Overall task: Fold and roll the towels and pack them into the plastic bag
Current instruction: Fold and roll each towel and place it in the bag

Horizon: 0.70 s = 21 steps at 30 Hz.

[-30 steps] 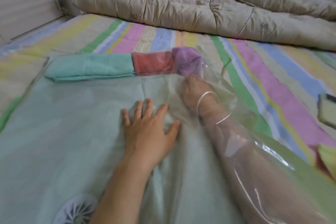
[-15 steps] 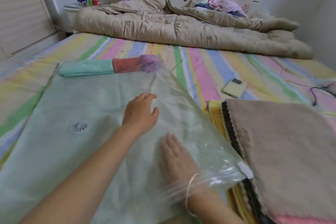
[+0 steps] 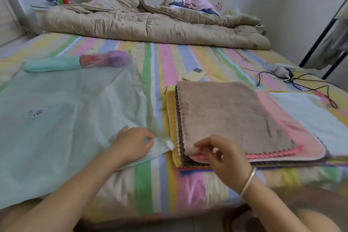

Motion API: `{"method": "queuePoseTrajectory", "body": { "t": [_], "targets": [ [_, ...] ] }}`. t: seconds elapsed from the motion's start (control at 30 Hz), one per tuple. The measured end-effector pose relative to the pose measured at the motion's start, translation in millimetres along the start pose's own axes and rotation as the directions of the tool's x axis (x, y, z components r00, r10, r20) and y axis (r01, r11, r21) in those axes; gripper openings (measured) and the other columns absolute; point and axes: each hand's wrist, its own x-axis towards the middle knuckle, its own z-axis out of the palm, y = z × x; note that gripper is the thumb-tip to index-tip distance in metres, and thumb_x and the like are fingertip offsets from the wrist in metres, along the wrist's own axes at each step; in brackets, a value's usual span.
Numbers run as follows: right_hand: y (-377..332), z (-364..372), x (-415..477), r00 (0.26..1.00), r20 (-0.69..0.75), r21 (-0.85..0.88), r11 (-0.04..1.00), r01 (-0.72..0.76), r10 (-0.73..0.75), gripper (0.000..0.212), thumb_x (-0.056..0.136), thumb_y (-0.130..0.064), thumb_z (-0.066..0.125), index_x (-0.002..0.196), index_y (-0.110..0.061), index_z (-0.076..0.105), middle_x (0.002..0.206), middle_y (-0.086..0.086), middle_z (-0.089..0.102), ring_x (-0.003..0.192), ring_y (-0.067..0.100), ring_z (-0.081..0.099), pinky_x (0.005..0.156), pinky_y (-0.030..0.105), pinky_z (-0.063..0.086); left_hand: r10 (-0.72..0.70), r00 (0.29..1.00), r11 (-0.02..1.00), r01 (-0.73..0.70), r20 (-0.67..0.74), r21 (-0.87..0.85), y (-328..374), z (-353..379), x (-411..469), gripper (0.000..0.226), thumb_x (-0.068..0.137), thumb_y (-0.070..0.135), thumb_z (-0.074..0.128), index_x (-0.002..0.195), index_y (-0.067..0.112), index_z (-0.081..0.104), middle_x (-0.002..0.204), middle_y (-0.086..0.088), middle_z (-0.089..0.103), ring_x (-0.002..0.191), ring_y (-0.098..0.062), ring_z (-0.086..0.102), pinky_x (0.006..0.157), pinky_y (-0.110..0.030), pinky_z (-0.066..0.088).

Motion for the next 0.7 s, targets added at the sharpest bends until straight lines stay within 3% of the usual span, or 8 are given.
{"method": "queuePoseTrajectory", "body": {
  "t": [0.1,0.2,0.27,0.37,0.47,0.57,0.7],
  "targets": [
    [26.0,-23.6,-0.2,0.997,-0.038,-0.153,0.987,0.055,-0.062,0.011,0.086,-0.023,0.060,0.089,-0.023,0.071,0.080,-0.015,0.058,0.070,-0.007,0.050,0.061,0.007,0.037,0.022,0.961,0.996,0.002,-0.275,0.090,26.9,-12.7,-9.7,0.027,0.093,0.035,0.047,0.100,0.026,0.071,0.105,0.005,0.071,0.101,-0.020,0.063,0.094,-0.036,0.044],
    [51.9,-31.1,0.9,0.992,0.046,-0.232,0.964,0.128,-0.121,0.021,0.086,-0.044,0.059,0.086,-0.026,0.069,0.085,-0.013,0.059,0.079,0.009,0.055,0.061,0.027,0.049,0.225,0.822,0.934,-0.334,-0.523,-0.123,66.2,-12.5,-21.5,0.015,0.086,0.033,0.056,0.090,0.026,0.068,0.091,0.010,0.067,0.088,-0.014,0.063,0.075,-0.033,0.051],
    [61.8,-29.2,0.6,0.983,0.091,-0.278,0.943,0.181,-0.162,0.027,0.082,-0.051,0.060,0.085,-0.026,0.068,0.087,-0.013,0.059,0.080,0.012,0.056,0.059,0.029,0.050,0.375,0.789,0.858,-0.495,-0.487,-0.139,88.1,-10.3,-23.3,0.014,0.083,0.039,0.059,0.090,0.028,0.065,0.089,0.014,0.062,0.086,-0.007,0.058,0.076,-0.023,0.046],
    [66.7,-23.4,-2.1,0.967,0.091,-0.338,0.906,0.256,-0.239,0.020,0.082,-0.044,0.064,0.084,-0.025,0.069,0.086,-0.012,0.061,0.076,0.012,0.057,0.054,0.027,0.049,0.505,0.773,0.828,-0.559,-0.384,-0.036,101.0,-0.8,-18.3,0.021,0.078,0.046,0.064,0.085,0.028,0.059,0.084,0.017,0.055,0.080,-0.002,0.049,0.075,-0.014,0.034],
    [71.3,-19.6,-3.7,0.952,0.009,-0.339,0.894,0.292,-0.307,0.014,0.089,-0.031,0.064,0.084,-0.020,0.072,0.082,-0.009,0.066,0.071,0.014,0.059,0.054,0.029,0.050,0.484,0.797,0.839,-0.540,-0.360,-0.068,98.2,3.0,-11.9,0.025,0.075,0.050,0.063,0.082,0.028,0.052,0.080,0.019,0.048,0.076,0.002,0.041,0.065,-0.014,0.034],
    [70.4,-19.6,-2.5,0.957,-0.060,-0.328,0.911,0.251,-0.285,0.019,0.092,-0.029,0.058,0.085,-0.019,0.071,0.078,-0.009,0.066,0.068,0.013,0.059,0.053,0.030,0.049,0.456,0.819,0.851,-0.516,-0.349,-0.100,96.7,-0.3,-5.9,0.023,0.077,0.051,0.056,0.084,0.030,0.052,0.079,0.021,0.048,0.077,0.001,0.045,0.063,-0.016,0.041],
    [69.7,-18.6,-1.0,0.956,-0.074,-0.324,0.913,0.247,-0.285,0.019,0.093,-0.030,0.057,0.085,-0.018,0.070,0.078,-0.008,0.064,0.069,0.014,0.059,0.055,0.029,0.048,0.378,0.828,0.878,-0.462,-0.414,-0.123,99.5,-3.4,0.4,0.008,0.083,0.033,0.048,0.087,0.029,0.054,0.077,0.015,0.056,0.074,-0.005,0.052,0.063,-0.030,0.047]
  ]
}}
